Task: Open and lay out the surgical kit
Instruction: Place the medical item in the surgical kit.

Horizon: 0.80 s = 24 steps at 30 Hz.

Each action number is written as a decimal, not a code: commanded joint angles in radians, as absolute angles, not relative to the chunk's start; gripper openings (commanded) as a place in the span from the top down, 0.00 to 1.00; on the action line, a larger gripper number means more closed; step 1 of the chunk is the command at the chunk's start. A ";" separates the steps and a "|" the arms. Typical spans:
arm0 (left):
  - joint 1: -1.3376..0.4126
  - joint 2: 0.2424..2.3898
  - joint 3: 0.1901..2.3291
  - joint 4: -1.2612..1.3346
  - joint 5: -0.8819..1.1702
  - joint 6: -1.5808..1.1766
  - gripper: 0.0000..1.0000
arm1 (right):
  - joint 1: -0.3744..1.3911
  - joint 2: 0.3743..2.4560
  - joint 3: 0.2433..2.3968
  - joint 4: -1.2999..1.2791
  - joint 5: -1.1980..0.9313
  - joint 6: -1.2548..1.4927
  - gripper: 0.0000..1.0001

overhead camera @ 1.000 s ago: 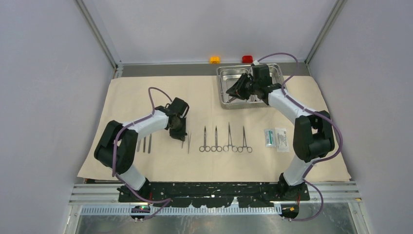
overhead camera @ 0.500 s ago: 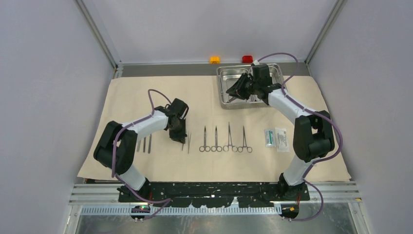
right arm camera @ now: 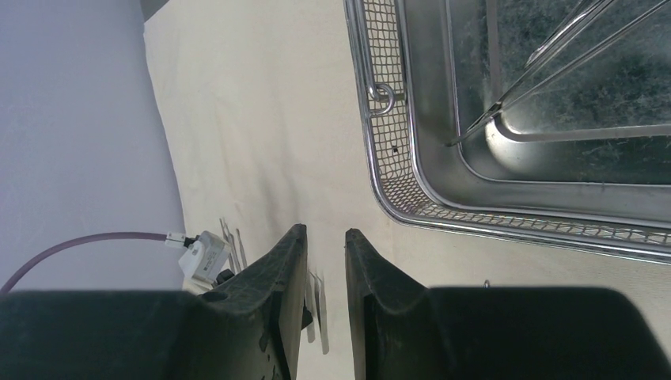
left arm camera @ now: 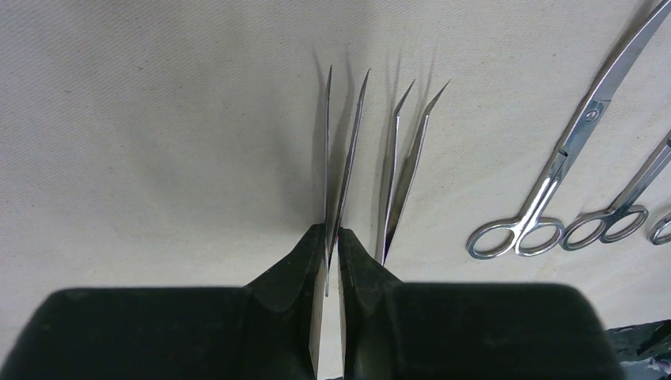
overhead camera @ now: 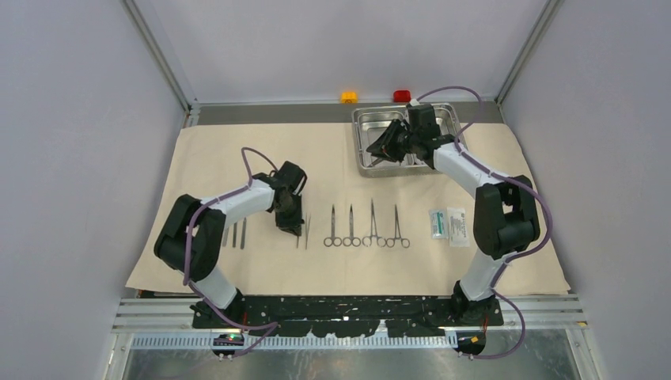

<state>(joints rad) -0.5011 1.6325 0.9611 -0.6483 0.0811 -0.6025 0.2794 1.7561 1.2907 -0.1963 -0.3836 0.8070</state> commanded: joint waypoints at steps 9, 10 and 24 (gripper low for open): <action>-0.499 1.643 0.954 -0.664 0.086 -0.628 0.83 | 0.277 1.769 1.344 -0.180 -0.383 0.798 0.70; -0.498 1.641 0.955 -0.665 0.083 -0.627 0.80 | 0.276 1.769 1.345 -0.181 -0.383 0.796 0.70; -0.494 1.595 1.034 -0.701 0.067 -0.569 0.58 | 0.278 1.824 1.501 -0.300 -0.344 0.615 0.63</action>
<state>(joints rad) -0.5011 1.6402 0.9646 -0.6632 0.0795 -0.6163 0.2794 1.8011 1.4055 -0.2481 -0.3840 0.7238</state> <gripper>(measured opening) 0.398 0.370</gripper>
